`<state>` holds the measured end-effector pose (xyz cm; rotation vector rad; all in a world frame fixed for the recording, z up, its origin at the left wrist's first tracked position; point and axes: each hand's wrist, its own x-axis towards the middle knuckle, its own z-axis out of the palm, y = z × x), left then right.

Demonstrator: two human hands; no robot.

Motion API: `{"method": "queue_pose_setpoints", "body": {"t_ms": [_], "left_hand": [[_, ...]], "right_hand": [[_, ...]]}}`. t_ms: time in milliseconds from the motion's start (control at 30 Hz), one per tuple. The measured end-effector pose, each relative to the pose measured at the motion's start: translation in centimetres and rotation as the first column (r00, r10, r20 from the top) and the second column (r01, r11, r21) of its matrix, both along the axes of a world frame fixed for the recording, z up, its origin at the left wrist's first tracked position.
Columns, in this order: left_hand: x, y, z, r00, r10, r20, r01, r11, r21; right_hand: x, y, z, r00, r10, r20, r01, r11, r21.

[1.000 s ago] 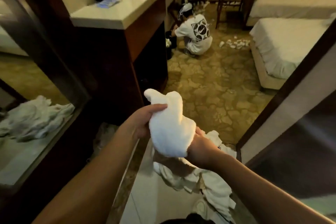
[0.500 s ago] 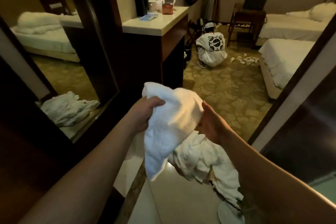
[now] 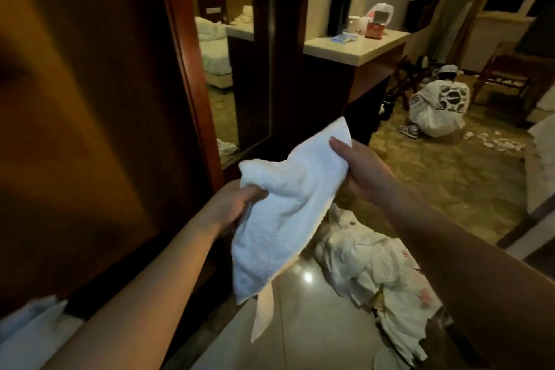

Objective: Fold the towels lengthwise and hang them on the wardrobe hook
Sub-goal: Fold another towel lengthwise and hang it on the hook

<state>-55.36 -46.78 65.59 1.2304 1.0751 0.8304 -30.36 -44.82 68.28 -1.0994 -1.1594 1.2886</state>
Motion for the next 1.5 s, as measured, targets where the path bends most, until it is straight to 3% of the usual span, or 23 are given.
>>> {"method": "queue_pose_setpoints", "body": {"t_ms": [100, 267, 367, 500, 600, 700, 767, 833, 933, 1033, 1167, 1233, 1300, 1400, 1500], "left_hand": [[-2.0, -5.0, -1.1, 0.997, 0.059, -0.05, -0.062, 0.997, -0.048], [-6.6, -12.4, -0.1, 0.966, 0.257, -0.033, -0.259, 0.961, -0.097], [-10.1, -15.0, 0.9, 0.859, 0.501, -0.105, -0.51, 0.856, -0.083], [-14.3, -18.1, 1.5, 0.692, 0.663, -0.286, -0.652, 0.744, 0.144], [-15.9, -20.2, 3.7, 0.715, 0.658, -0.236, -0.579, 0.747, 0.327], [-17.2, -22.1, 6.8, 0.825, 0.541, -0.162, -0.412, 0.773, 0.482], [-18.2, -23.6, 8.3, 0.909, 0.394, -0.137, -0.29, 0.833, 0.472], [-19.2, -25.1, 9.5, 0.937, 0.306, -0.17, -0.209, 0.877, 0.433], [-21.2, -26.8, 10.2, 0.905, 0.327, -0.274, -0.181, 0.876, 0.448], [-23.4, -28.4, 10.1, 0.88, 0.38, -0.286, -0.206, 0.847, 0.49], [-26.3, -30.5, 10.0, 0.848, 0.391, -0.358, -0.179, 0.847, 0.5], [-28.3, -31.7, 9.7, 0.838, 0.366, -0.404, -0.181, 0.886, 0.427], [-30.7, -33.3, 9.0, 0.82, 0.326, -0.47, -0.187, 0.93, 0.318], [-34.6, -35.6, 7.6, 0.688, 0.266, -0.675, -0.168, 0.964, 0.208], [-38.4, -37.7, 6.6, 0.603, 0.247, -0.759, -0.185, 0.968, 0.168]], "right_hand": [[-3.7, -3.3, 2.3, 0.979, 0.099, 0.179, -0.115, 0.99, 0.081], [-9.9, -9.0, 5.6, 0.929, 0.212, 0.302, -0.269, 0.95, 0.159], [-13.4, -11.4, 6.9, 0.922, 0.299, 0.247, -0.345, 0.923, 0.17], [-17.8, -13.8, 8.7, 0.874, 0.395, 0.285, -0.457, 0.867, 0.199], [-20.6, -15.2, 9.2, 0.823, 0.475, 0.312, -0.546, 0.814, 0.201], [-23.1, -16.6, 9.1, 0.789, 0.518, 0.33, -0.594, 0.78, 0.196], [-24.6, -17.6, 8.8, 0.777, 0.562, 0.284, -0.62, 0.762, 0.188], [-26.0, -18.6, 8.4, 0.768, 0.599, 0.228, -0.637, 0.75, 0.176], [-27.9, -20.3, 8.0, 0.753, 0.621, 0.218, -0.655, 0.737, 0.166], [-29.7, -22.1, 7.7, 0.729, 0.6, 0.329, -0.672, 0.721, 0.172], [-32.9, -25.1, 8.2, 0.719, 0.398, 0.57, -0.622, 0.735, 0.271], [-34.3, -26.2, 8.5, 0.725, 0.268, 0.634, -0.575, 0.743, 0.344], [-35.4, -26.8, 8.5, 0.773, 0.187, 0.606, -0.504, 0.762, 0.408], [-36.3, -26.7, 8.2, 0.851, 0.127, 0.509, -0.389, 0.804, 0.45], [-37.0, -26.4, 7.3, 0.864, 0.11, 0.491, -0.351, 0.831, 0.431]]}}
